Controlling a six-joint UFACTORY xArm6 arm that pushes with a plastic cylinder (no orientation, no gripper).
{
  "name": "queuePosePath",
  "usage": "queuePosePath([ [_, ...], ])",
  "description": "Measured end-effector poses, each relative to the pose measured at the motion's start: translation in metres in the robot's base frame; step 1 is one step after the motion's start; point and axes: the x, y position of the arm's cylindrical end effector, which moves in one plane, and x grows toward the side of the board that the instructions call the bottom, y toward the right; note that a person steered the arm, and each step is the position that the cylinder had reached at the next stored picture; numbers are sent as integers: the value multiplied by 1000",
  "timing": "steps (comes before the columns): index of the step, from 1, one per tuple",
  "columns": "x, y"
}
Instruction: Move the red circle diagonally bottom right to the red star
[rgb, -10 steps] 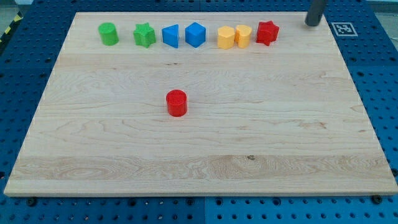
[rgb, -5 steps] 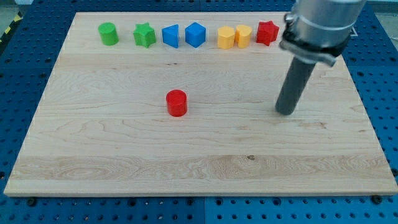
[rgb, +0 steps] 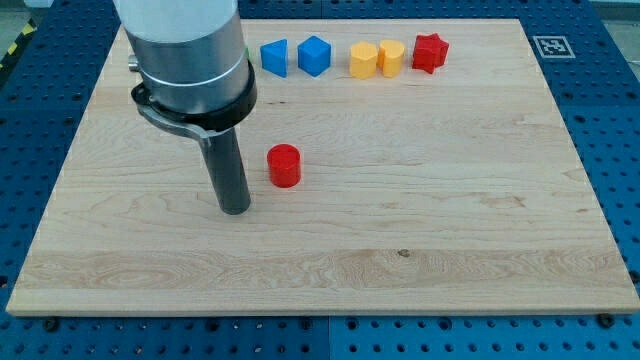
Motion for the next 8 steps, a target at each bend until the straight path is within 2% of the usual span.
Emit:
queuePosePath([
  [2,-39,22],
  [6,-40,169],
  [8,-65,229],
])
